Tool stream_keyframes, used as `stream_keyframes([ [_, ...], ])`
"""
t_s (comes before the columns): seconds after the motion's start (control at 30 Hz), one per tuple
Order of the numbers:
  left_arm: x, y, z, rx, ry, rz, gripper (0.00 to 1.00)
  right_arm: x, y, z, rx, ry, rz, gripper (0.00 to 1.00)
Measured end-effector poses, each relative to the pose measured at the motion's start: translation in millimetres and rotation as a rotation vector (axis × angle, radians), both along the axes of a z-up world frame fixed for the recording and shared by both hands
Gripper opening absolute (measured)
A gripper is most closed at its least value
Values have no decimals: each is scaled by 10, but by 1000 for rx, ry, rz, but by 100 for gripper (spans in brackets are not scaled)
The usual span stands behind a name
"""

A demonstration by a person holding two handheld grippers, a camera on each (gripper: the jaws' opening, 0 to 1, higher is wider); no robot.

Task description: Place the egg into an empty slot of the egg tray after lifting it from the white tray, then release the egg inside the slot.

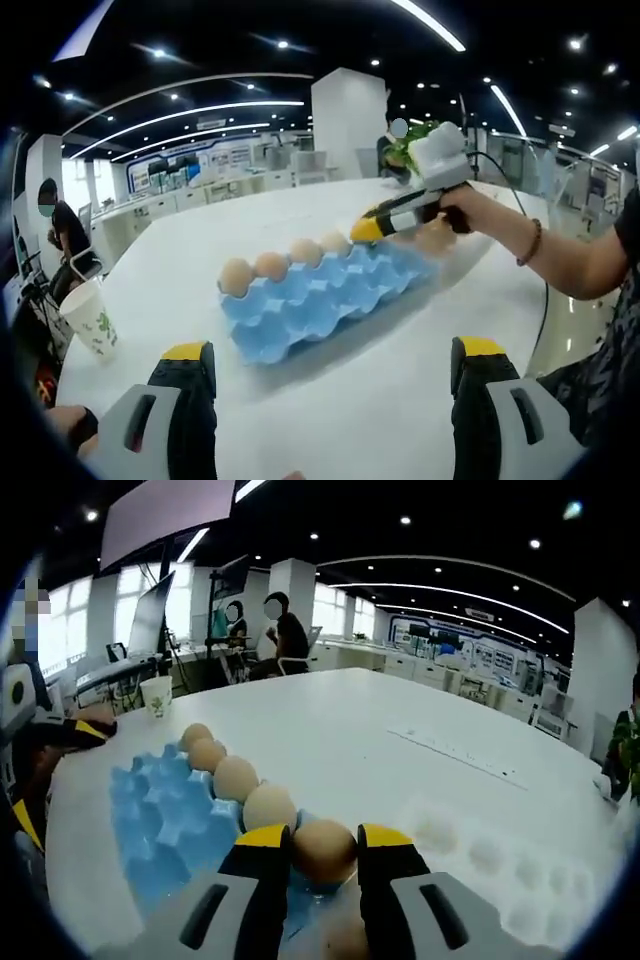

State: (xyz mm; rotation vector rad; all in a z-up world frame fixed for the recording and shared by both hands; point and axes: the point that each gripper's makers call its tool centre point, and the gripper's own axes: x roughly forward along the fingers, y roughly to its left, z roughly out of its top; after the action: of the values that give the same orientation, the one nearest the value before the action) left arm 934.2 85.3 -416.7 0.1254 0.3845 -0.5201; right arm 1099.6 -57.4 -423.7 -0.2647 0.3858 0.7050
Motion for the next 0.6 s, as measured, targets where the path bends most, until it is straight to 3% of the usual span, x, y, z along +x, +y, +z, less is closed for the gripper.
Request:
stream_keyframes([
  [0.23, 8, -3, 2, -13, -4, -3, 100, 3, 1, -46, -35, 36, -6, 28],
  [0.43, 5, 1, 0, -17, -5, -2, 100, 7, -19, -77, -30, 127, -33, 26],
  [0.47, 3, 0, -2, -19, -4, -3, 100, -4, -16, -81, 0, 166, -51, 26],
  [0.6, 1, 4, -4, -22, -5, -1, 100, 49, -38, -53, 45, 172, -69, 25],
])
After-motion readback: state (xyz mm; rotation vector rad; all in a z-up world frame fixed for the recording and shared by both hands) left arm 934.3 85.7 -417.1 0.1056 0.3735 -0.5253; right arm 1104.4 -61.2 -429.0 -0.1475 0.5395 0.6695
